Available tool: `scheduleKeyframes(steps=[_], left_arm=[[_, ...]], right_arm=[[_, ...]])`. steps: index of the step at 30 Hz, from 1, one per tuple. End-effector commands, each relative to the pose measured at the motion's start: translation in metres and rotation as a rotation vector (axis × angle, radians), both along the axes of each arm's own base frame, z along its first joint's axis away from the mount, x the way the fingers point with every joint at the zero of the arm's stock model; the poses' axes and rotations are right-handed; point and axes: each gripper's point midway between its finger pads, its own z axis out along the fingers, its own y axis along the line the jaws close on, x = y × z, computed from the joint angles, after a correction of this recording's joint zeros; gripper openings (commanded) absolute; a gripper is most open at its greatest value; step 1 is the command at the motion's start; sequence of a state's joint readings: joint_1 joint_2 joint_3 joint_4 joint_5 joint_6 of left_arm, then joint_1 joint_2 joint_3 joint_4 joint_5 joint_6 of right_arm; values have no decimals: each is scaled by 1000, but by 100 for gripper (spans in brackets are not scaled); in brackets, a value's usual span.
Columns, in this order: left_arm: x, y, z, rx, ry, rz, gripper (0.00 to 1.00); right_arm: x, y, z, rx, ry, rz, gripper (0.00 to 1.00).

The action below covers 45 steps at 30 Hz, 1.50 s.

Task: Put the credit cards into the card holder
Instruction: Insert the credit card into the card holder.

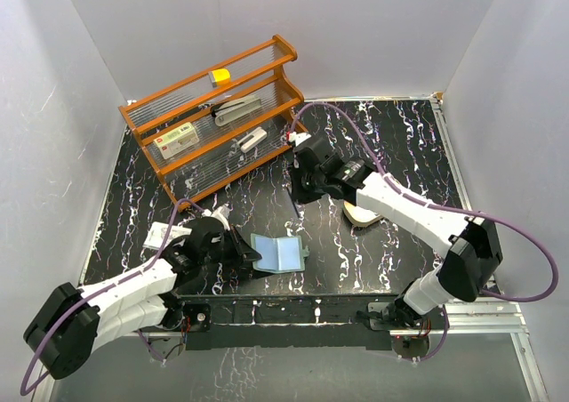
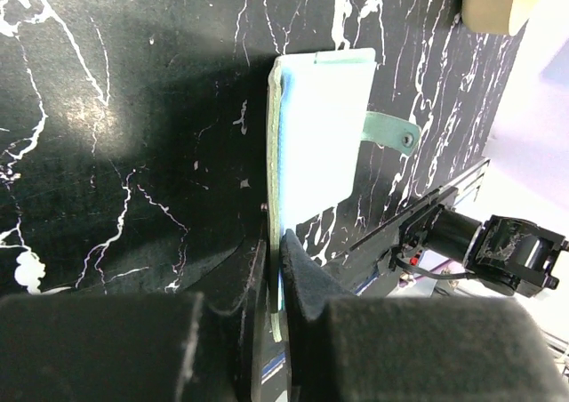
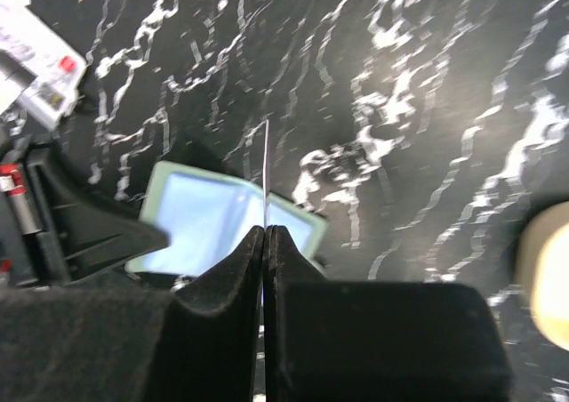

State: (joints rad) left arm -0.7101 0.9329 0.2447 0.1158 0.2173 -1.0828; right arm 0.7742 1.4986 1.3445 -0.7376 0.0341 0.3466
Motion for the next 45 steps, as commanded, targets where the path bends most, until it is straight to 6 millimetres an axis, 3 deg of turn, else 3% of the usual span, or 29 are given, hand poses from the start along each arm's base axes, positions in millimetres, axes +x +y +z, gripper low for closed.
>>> scheduleKeyframes(steps=[1, 6, 10, 17, 23, 28, 35, 38, 41, 45], left_arm=[[7, -1, 2, 2, -8, 25, 7], [6, 6, -2, 33, -2, 45, 17], [4, 12, -5, 54, -2, 58, 25], [-3, 19, -11, 75, 6, 51, 27], [-7, 35, -20, 175, 35, 76, 22], [-9, 37, -24, 188, 48, 68, 15], [-12, 39, -28, 204, 67, 71, 24], [-14, 41, -28, 209, 71, 66, 17], [-15, 40, -29, 198, 72, 62, 0], [-17, 38, -31, 183, 78, 56, 0]], right_arm=[[-22, 46, -2, 283, 166, -12, 0], [-46, 56, -40, 350, 297, 1, 0], [-58, 44, -72, 303, 338, -7, 0], [-73, 29, -120, 221, 398, 3, 0], [-71, 19, -137, 202, 407, -14, 0], [-73, 11, -147, 182, 422, -16, 0], [-67, -2, -152, 126, 401, -47, 0], [-68, -5, -155, 108, 397, -48, 0], [-70, -4, -154, 117, 401, -42, 0], [-72, 7, -140, 181, 411, -3, 0]])
